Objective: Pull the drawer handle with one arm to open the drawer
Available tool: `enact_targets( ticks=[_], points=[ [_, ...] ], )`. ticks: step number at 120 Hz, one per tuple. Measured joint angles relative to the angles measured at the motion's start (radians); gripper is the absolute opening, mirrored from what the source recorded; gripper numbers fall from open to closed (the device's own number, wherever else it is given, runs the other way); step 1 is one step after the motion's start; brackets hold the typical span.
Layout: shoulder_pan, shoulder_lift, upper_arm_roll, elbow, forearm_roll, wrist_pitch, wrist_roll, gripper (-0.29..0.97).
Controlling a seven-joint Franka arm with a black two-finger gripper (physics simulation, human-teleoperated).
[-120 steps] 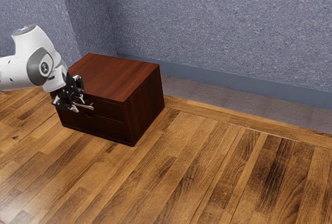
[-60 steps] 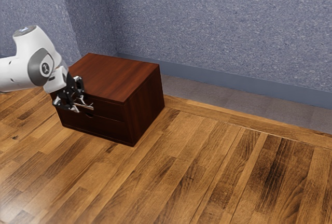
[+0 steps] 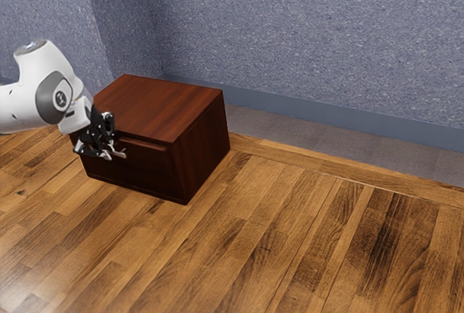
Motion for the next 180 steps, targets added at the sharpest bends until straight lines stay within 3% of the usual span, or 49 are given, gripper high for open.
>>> enact_targets(
  ticks=[62,90,150,180],
  points=[
    [-0.005,-0.12,0.003,-0.12,0.001,-0.008,0.001,-0.01],
    [-0.005,-0.116,0.046,-0.123,-0.001,-0.017,0.003,-0.02],
    [-0.007,-0.125,0.049,-0.124,-0.003,-0.038,0.007,-0.03],
    [-0.006,-0.185,0.054,-0.195,-0.003,-0.036,0.009,-0.02]
  ],
)
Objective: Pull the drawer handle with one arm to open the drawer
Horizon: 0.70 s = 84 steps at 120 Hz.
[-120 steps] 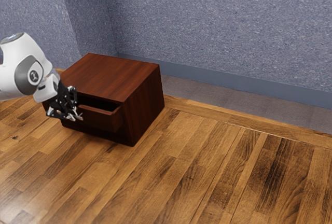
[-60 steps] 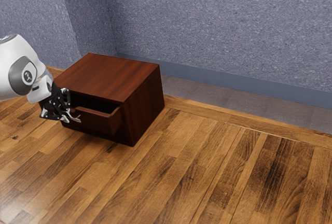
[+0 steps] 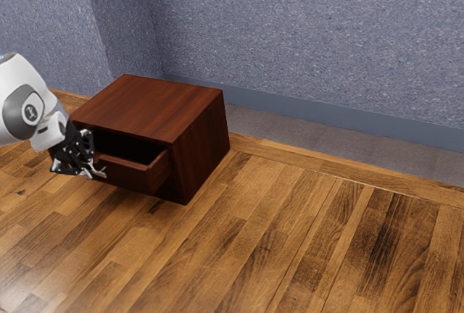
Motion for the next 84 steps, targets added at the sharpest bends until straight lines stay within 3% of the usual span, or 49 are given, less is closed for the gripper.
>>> enact_targets(
  ticks=[84],
  points=[
    [0.001,-0.127,0.066,-0.13,0.016,-0.001,0.008,0.0]
  ],
)
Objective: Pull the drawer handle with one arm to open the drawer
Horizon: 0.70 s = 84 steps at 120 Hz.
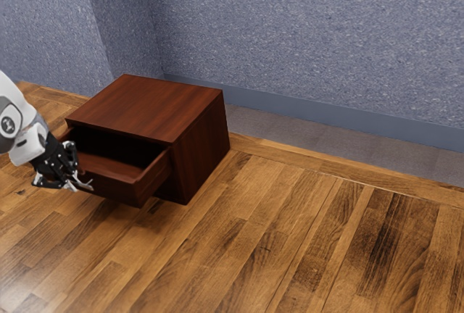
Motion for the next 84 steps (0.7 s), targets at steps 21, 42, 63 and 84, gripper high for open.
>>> enact_targets(
  ticks=[21,42,63,84],
  points=[
    [0.002,-0.042,0.018,-0.03,0.012,-0.001,0.002,-0.01],
    [0.001,-0.131,0.05,-0.049,0.025,-0.018,0.003,0.01],
    [0.156,-0.416,0.019,-0.028,0.083,-0.165,0.002,0.34],
    [0.268,-0.454,-0.137,0.125,0.093,-0.36,-0.011,0.53]
  ],
)
